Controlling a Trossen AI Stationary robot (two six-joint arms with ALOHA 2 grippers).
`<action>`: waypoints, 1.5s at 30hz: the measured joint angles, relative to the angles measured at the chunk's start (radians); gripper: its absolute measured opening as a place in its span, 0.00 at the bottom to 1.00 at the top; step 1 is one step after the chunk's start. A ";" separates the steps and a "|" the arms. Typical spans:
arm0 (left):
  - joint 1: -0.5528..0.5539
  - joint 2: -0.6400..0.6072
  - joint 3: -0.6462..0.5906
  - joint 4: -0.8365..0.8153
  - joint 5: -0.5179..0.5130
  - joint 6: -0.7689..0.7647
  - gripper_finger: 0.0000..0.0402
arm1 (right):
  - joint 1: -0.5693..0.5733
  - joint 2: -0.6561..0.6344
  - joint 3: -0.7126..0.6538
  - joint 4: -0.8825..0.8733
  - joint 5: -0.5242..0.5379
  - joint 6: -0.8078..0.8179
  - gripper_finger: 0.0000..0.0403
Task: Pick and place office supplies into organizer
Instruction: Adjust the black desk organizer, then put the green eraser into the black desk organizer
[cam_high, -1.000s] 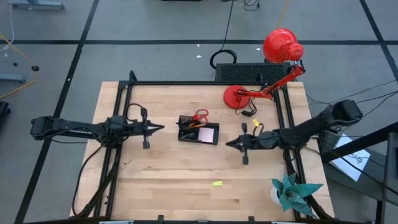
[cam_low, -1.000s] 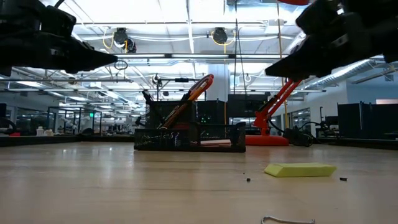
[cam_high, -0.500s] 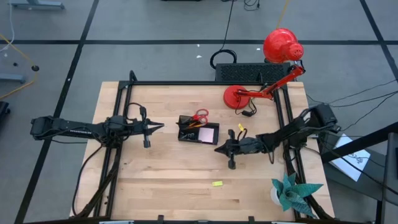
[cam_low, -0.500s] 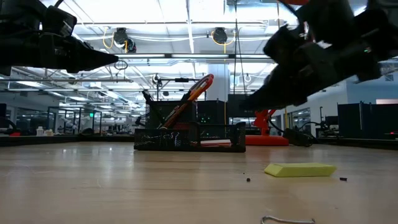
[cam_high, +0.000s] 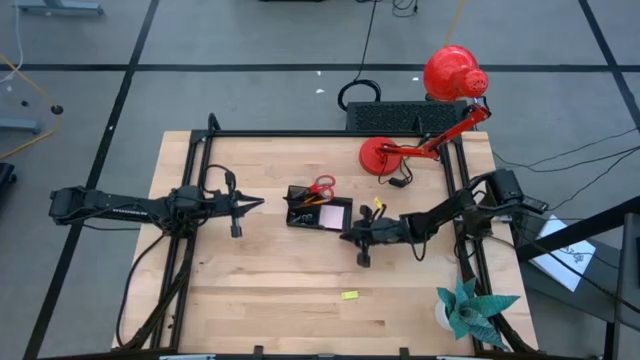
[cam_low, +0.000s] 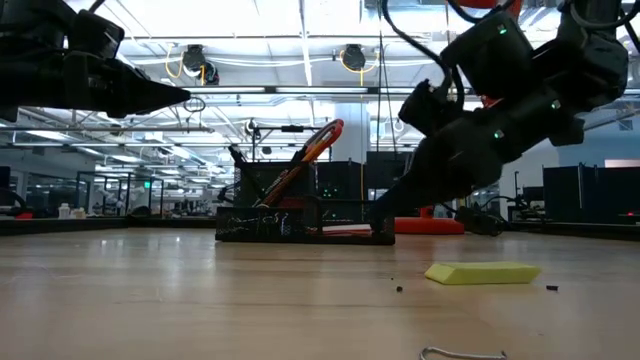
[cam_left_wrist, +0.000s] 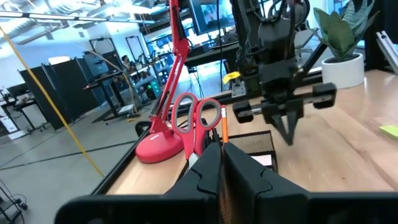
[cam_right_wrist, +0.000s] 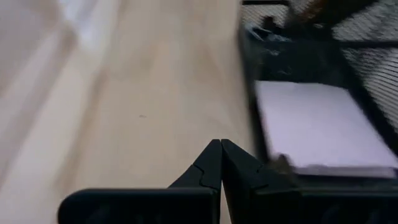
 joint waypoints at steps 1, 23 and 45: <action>0.000 0.000 0.000 0.000 0.000 -0.004 0.07 | -0.003 0.000 0.000 -0.012 0.021 0.001 0.00; 0.000 0.000 0.000 -0.008 0.000 -0.035 0.09 | -0.022 -0.019 -0.001 -0.067 0.085 0.001 0.00; 0.000 0.000 0.000 -0.035 0.000 -0.062 0.09 | 0.335 -0.231 0.438 -0.879 0.097 0.069 0.24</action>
